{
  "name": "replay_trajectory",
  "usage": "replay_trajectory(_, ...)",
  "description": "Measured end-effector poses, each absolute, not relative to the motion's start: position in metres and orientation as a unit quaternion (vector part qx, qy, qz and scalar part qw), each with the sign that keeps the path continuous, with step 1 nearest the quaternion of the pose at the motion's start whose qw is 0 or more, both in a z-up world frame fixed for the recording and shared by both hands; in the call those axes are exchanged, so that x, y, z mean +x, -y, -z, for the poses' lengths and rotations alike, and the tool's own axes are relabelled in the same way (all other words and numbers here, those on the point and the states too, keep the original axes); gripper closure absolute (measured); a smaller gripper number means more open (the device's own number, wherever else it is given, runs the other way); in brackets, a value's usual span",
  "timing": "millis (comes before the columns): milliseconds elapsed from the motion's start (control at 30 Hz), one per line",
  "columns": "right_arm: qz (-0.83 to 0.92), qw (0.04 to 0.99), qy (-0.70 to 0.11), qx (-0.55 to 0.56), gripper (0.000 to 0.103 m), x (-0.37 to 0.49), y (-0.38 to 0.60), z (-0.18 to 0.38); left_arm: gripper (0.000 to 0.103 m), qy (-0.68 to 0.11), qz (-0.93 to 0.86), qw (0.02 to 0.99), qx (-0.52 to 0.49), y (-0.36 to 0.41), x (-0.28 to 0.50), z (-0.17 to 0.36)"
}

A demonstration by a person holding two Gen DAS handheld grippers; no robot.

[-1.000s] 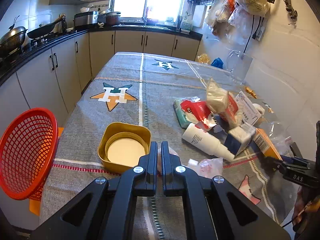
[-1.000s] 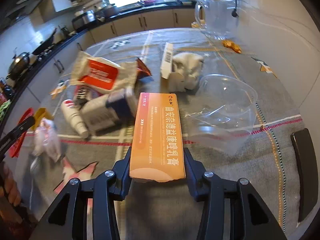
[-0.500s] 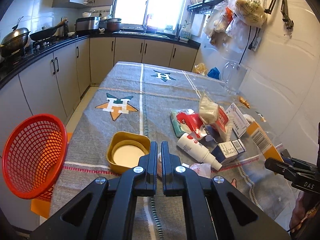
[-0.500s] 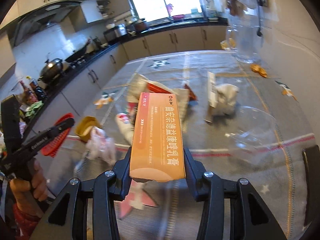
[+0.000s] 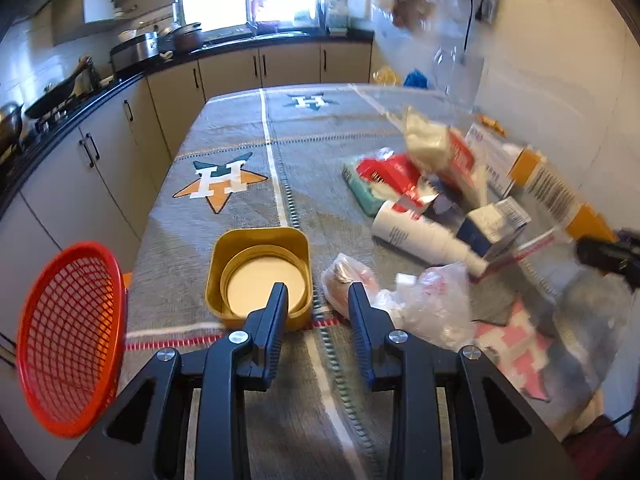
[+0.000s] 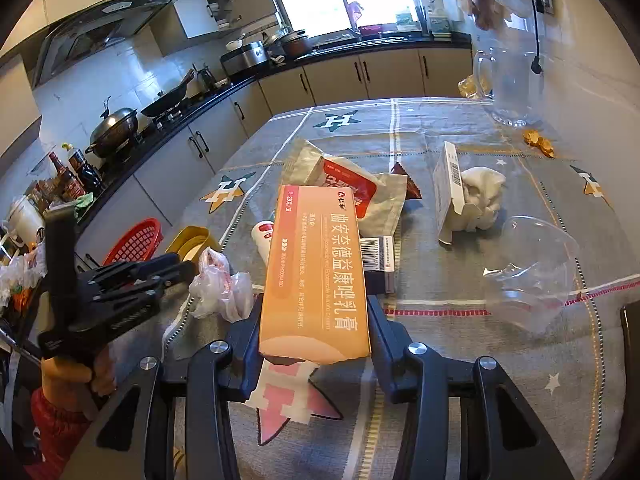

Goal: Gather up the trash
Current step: 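Carry the yellow bowl with the left tool while the right tool carries the orange box to the red basket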

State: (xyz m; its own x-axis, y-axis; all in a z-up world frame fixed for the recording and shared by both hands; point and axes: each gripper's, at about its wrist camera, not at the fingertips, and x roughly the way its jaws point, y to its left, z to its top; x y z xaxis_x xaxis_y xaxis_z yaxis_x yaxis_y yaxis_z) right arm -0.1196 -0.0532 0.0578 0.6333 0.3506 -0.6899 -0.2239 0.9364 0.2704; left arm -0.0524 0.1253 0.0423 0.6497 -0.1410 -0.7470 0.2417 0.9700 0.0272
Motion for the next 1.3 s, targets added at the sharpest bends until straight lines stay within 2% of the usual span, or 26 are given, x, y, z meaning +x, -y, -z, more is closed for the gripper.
replay_trajectory(167, -0.166, 0.898, -0.398, 0.084, 0.053, -0.119, 0.057, -0.055, 0.089, -0.424, 0.093, 0.896, 0.096, -0.123, -0.037, -0.029)
replay_trajectory(267, -0.168, 0.897, -0.401, 0.082, 0.053, -0.119, 0.055, -0.052, 0.091, -0.419, 0.095, 0.897, 0.108, -0.122, -0.035, -0.025)
replay_trajectory(300, -0.17, 0.896, -0.402, 0.082, 0.053, -0.118, 0.055, -0.052, 0.095, -0.416, 0.091, 0.898, 0.109, -0.121, -0.035, -0.025)
replay_trajectory(800, -0.211, 0.897, -0.384, 0.059, 0.053, -0.121, 0.019, -0.073, 0.095, -0.345, 0.092, 0.934, -0.023, -0.163, -0.074, -0.073)
replay_trajectory(1033, -0.287, 0.874, -0.389, 0.044, 0.053, -0.109, -0.037, -0.085, 0.095, -0.322, 0.047, 0.945, -0.041, -0.209, -0.101, -0.096)
replay_trajectory(1300, -0.366, 0.838, -0.405, 0.02, 0.053, -0.087, -0.128, -0.088, 0.095, -0.326, -0.037, 0.942, -0.074, -0.279, -0.113, -0.088)
